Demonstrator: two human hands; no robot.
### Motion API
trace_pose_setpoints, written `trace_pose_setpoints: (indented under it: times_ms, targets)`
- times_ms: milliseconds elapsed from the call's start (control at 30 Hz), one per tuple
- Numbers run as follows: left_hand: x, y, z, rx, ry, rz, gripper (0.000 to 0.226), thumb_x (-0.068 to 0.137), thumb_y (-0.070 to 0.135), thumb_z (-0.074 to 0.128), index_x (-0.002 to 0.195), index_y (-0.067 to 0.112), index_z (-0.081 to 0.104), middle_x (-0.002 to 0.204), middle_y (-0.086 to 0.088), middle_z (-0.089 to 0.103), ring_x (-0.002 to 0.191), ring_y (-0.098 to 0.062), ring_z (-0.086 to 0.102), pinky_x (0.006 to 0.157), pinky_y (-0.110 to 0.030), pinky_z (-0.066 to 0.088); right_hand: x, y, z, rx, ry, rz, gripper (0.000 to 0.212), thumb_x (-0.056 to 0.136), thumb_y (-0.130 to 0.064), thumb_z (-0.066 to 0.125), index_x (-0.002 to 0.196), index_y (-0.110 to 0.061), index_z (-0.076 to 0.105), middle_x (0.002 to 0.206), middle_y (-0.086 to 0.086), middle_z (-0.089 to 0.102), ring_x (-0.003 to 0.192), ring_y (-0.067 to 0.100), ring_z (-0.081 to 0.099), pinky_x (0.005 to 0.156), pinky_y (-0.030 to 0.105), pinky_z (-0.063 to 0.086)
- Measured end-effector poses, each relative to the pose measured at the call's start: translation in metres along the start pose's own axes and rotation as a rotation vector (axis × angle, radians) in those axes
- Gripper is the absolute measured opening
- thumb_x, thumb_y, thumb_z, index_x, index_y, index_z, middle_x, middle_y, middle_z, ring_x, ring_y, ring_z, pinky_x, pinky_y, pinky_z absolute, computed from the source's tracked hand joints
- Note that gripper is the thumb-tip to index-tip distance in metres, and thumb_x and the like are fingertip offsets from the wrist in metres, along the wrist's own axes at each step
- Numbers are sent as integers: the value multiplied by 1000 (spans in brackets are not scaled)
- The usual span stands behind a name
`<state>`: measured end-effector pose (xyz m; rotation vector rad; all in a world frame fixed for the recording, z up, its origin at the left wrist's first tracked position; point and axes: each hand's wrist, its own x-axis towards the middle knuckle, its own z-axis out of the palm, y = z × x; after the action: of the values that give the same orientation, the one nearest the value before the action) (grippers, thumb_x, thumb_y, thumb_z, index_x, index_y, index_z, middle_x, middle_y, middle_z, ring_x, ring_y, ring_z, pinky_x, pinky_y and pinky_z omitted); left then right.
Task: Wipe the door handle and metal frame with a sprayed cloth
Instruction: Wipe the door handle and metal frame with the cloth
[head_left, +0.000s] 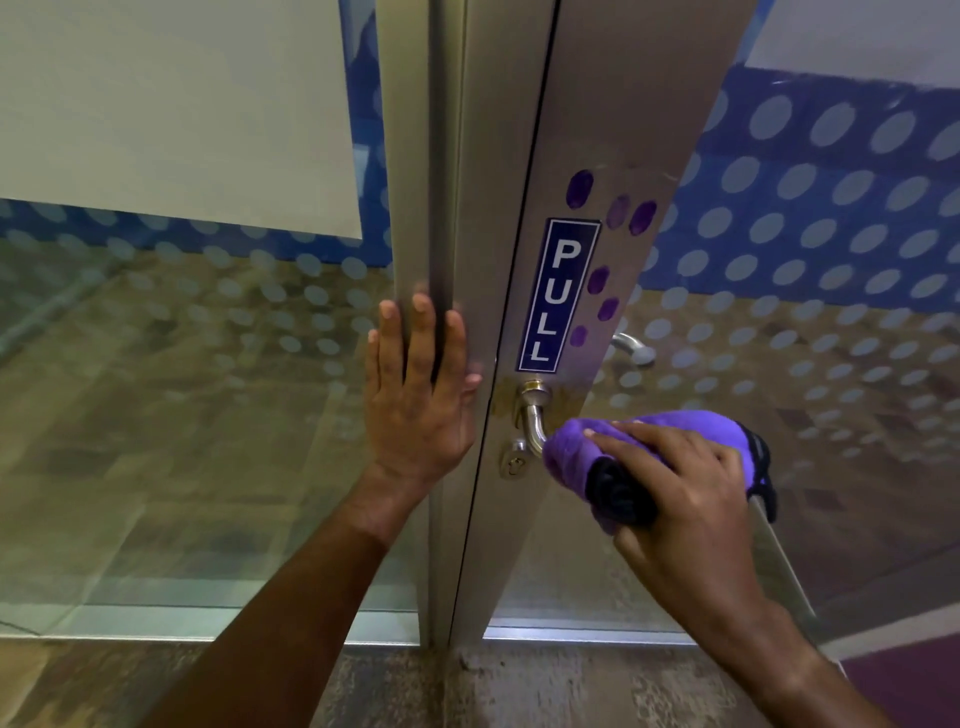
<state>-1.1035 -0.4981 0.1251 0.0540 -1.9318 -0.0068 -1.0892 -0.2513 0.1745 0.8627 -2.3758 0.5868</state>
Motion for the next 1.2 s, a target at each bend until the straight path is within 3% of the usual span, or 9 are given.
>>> trace_pose_setpoints:
  times_ms: [100,200,500,733,900,967,1067,1133,1200]
  targets:
    - [0,1,-2,-3,-5,5,66,105,37,25,156,20,-14,163,0,-27,152,-23,-20,125,-41,-7,12,-9,-5,50,9,28,76,43,-6,91,116,-17,72,108,10,68,91,30,62,76,41,42]
    - [2,2,-5,-6,-10,-2,66,105,36,25,156,21,-15,163,0,-28,152,-22,-21,125,-40,-6,28,-14,-8,0,0,-72,78,43,-10,93,118,-16,71,110,14,65,94,29,56,74,38,38]
    - [2,3,-7,-3,-24,-2,67,105,37,26,155,21,-15,163,1,-29,152,-22,-21,126,-40,-6,77,-28,3,-286,-282,-437,85,39,-32,93,118,-12,70,94,14,59,79,35,54,61,41,46]
    - [2,2,-5,-26,-28,-5,65,106,36,25,156,21,-14,163,1,-28,152,-22,-21,125,-41,-7,67,-25,0,-196,-269,-240,61,56,-25,93,111,-8,72,84,16,61,71,38,63,51,44,55]
    - [-1,1,-3,-38,-21,-8,63,108,38,25,156,21,-11,164,0,-25,153,-24,-18,126,-42,-5,69,-33,2,-297,-254,-310,60,59,-25,91,112,-7,71,87,15,59,75,35,57,58,41,48]
    - [0,2,-4,-39,-18,-3,63,108,41,24,156,21,-11,164,0,-25,153,-23,-18,126,-42,-5,74,-44,6,-415,-250,-417,52,62,-28,82,109,-9,71,91,12,56,81,33,54,62,39,40]
    - [1,3,-5,-40,-28,-6,64,108,42,24,156,22,-13,163,1,-26,152,-23,-19,126,-42,-5,74,-55,11,-481,-289,-457,34,83,-22,47,106,-10,68,103,12,56,93,33,53,69,42,42]
    - [-1,3,-6,-39,-29,-11,63,108,40,25,156,22,-13,163,1,-27,152,-23,-20,126,-42,-5,73,-51,6,-457,-327,-393,34,79,-27,61,109,-13,68,103,11,55,92,33,53,68,42,45]
    - [-1,3,-6,-45,-39,-12,65,107,37,27,156,22,-14,163,1,-28,152,-23,-21,125,-42,-6,70,-42,-2,-393,-391,-237,55,64,-33,84,112,-14,67,98,12,56,86,33,56,61,40,49]
